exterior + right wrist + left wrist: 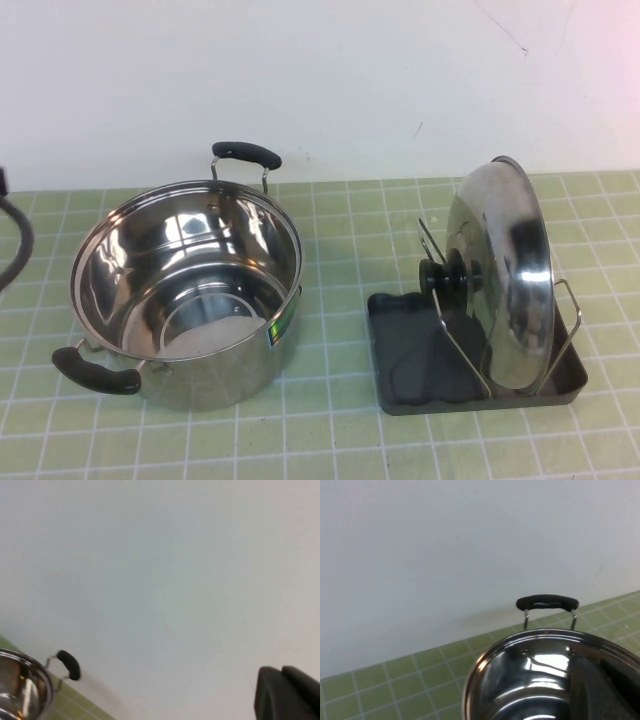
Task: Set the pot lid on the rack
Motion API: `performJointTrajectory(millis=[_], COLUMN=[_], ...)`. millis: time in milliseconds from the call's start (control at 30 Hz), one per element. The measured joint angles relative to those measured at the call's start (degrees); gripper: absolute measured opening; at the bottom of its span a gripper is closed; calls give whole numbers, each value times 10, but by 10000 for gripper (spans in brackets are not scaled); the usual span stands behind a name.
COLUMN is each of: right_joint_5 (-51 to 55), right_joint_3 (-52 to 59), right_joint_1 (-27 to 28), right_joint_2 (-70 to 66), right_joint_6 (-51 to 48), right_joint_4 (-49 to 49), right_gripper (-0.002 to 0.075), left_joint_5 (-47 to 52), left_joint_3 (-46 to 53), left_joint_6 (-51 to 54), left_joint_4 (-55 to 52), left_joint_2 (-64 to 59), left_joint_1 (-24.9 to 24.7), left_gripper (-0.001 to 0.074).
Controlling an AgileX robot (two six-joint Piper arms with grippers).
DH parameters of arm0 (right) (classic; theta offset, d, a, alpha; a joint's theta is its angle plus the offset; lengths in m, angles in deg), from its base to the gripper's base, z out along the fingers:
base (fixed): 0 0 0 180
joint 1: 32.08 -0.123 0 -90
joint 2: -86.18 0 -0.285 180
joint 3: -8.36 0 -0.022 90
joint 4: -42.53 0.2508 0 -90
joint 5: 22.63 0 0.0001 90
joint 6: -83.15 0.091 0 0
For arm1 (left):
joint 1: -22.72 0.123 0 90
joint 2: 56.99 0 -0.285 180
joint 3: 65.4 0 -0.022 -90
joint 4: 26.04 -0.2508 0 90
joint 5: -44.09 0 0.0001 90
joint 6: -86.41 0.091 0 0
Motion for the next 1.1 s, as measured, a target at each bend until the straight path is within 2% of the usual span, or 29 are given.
performJointTrajectory(millis=[133, 333, 467, 633, 800, 1100], right_joint_5=[-42, -4, 8, 9, 10, 10], right_joint_3=[75, 177, 212, 227, 228, 228], right_joint_1=[1, 1, 1, 1, 1, 1], right_joint_2=[80, 180, 215, 219, 219, 219], right_joint_6=[-6, -8, -8, -8, -8, -8], right_joint_4=[-1, -1, -1, -1, -1, -1], right_gripper=[-1, -1, -1, -1, -1, -1], left_joint_5=[66, 191, 248, 254, 240, 188], left_joint_3=[47, 165, 234, 296, 334, 369], left_joint_6=[-39, -53, -86, -100, -101, -104], left_joint_4=[-18, -23, -20, -19, -19, -20], left_joint_2=[71, 201, 240, 251, 251, 251], left_joint_1=[0, -3, -50, -142, -200, -212], left_gripper=[1, 1, 0, 0, 0, 0])
